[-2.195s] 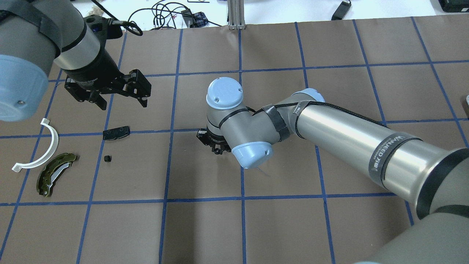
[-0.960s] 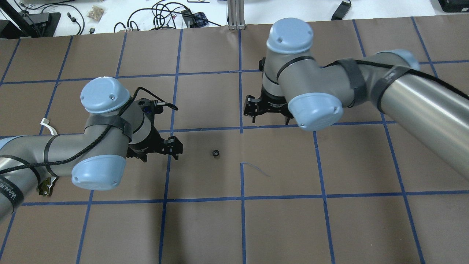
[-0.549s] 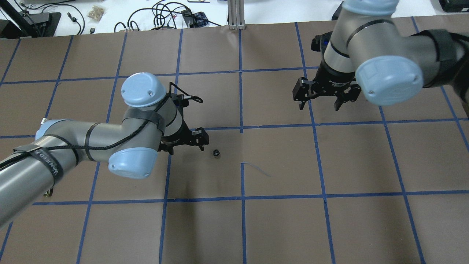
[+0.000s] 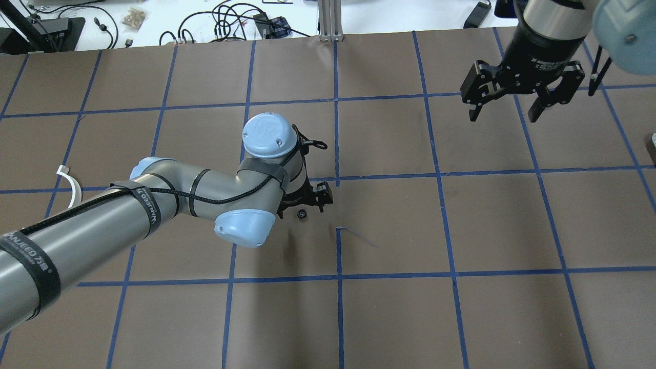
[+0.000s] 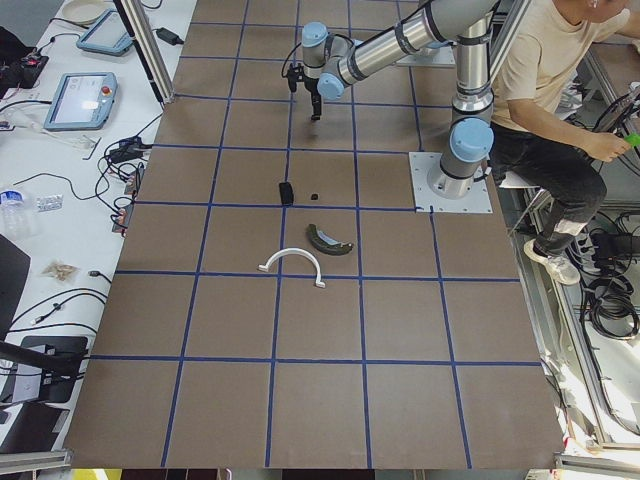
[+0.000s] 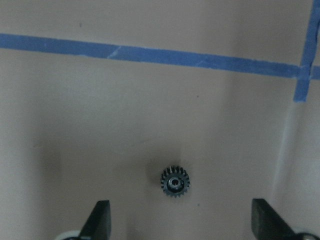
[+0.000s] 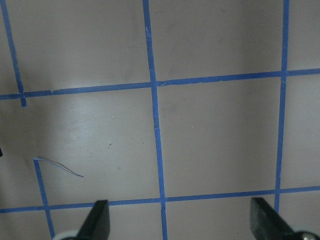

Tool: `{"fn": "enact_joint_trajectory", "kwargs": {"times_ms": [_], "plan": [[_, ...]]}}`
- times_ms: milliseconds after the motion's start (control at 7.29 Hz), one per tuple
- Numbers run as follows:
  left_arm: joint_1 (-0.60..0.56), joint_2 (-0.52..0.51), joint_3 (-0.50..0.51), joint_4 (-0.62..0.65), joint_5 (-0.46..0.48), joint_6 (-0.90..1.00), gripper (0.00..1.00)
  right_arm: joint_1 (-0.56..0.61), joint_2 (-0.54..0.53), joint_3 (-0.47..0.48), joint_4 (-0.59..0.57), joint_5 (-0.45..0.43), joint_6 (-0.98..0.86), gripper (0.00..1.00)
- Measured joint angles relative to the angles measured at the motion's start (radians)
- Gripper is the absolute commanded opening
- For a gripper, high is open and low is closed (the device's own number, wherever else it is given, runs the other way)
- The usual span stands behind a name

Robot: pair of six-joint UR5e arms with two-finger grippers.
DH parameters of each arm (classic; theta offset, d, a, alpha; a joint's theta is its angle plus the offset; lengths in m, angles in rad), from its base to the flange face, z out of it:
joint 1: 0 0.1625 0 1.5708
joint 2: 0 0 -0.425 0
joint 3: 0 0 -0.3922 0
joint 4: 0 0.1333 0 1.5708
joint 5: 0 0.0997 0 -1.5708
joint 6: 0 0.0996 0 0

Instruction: Place bearing gear from tray to pile

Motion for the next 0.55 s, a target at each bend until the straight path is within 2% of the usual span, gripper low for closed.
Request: {"fn": "enact_joint_trajectory", "kwargs": {"times_ms": [274, 412, 549], "plan": [[-0.002, -0.03, 0.002, 0.033, 0.001, 0.024, 0.99, 0.006, -0.001, -0.02, 0.03, 0.008, -0.001, 1.0], [-0.001, -0.036, 0.004, 0.041, 0.002, 0.04, 0.65, 0.007, -0.001, -0.021, 0.051, 0.009, 0.003, 1.0], [-0.001, -0.038, 0.003, 0.046, 0.004, 0.05, 0.51, 0.008, -0.003, -0.021, 0.063, 0.009, 0.01, 1.0]]}}
